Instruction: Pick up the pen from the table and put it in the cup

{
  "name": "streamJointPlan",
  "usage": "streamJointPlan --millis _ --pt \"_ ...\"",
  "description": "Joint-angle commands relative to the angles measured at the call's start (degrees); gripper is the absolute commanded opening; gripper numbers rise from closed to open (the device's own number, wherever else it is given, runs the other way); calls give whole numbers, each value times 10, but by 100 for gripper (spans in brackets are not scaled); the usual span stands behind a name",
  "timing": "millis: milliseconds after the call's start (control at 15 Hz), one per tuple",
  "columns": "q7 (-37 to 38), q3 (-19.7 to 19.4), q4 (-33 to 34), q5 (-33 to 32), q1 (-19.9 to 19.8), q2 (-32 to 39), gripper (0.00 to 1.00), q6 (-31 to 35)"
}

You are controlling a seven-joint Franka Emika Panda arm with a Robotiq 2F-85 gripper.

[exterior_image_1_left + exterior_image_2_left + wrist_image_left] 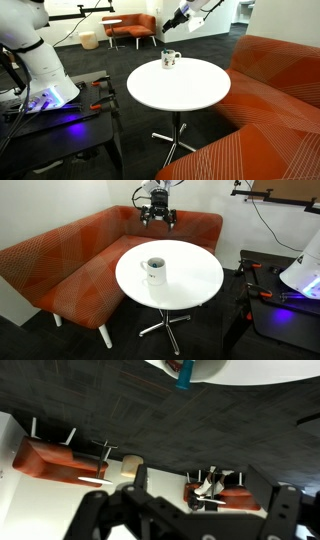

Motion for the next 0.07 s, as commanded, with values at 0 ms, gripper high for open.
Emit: streamJointPlan --millis 0 --pt "-3 -15 2 6 11 2 100 -5"
